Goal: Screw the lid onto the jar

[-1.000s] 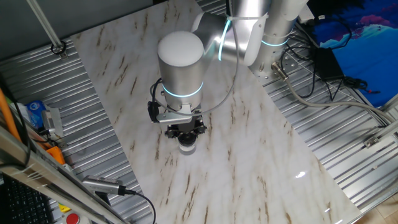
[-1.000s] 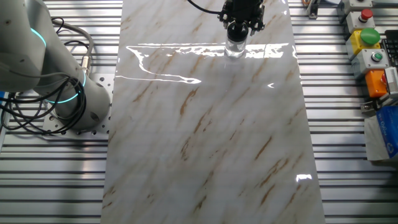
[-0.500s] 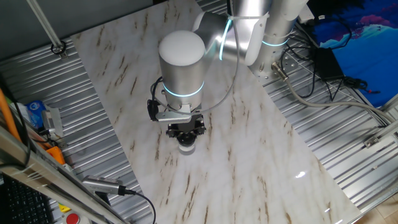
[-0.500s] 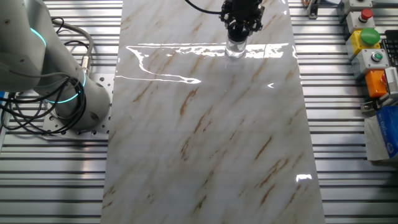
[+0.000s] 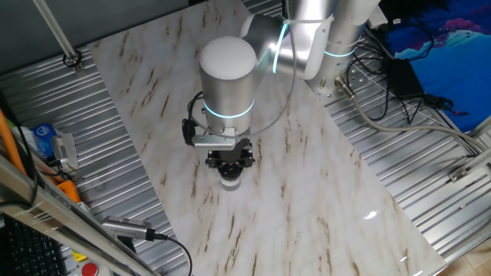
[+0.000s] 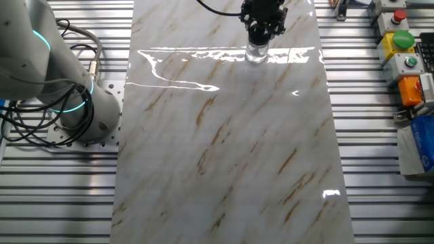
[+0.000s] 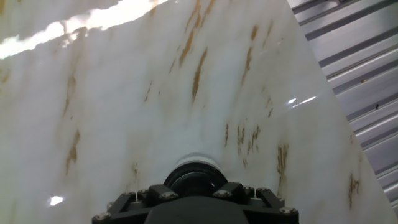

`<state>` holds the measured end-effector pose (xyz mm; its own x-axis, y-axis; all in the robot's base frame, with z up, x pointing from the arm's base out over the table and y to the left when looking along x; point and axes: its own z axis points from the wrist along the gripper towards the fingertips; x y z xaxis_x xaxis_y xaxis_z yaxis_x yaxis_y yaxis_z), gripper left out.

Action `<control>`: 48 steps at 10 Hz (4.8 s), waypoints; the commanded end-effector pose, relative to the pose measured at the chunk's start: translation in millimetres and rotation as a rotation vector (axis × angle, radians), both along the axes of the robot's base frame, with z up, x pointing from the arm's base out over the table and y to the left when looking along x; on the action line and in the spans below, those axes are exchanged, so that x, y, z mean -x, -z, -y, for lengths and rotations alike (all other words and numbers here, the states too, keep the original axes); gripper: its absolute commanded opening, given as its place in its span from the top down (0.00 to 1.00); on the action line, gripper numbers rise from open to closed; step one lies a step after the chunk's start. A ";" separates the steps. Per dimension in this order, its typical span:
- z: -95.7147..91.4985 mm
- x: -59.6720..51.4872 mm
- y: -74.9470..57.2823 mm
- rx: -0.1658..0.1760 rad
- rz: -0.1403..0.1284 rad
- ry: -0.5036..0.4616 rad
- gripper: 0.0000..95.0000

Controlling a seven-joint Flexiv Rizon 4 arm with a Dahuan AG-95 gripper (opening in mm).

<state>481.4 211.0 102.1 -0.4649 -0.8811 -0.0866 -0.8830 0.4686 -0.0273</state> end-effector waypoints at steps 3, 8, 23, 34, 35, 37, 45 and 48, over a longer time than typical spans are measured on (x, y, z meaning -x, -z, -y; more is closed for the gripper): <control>1.1 -0.7 1.2 -0.022 0.010 0.126 1.00; 2.1 -1.4 1.6 -0.049 0.016 0.206 1.00; 8.3 -3.7 7.4 -0.152 0.061 0.528 1.00; 12.3 -8.5 -1.4 -0.087 0.083 0.306 0.00; 13.1 -7.4 -2.2 -0.075 0.084 0.267 0.00; 13.7 -6.3 -3.3 -0.053 0.066 0.203 0.00; 8.2 -5.7 -8.6 -0.003 -0.017 -0.129 0.00; 1.8 -13.5 -3.0 -0.034 -0.046 -0.267 0.00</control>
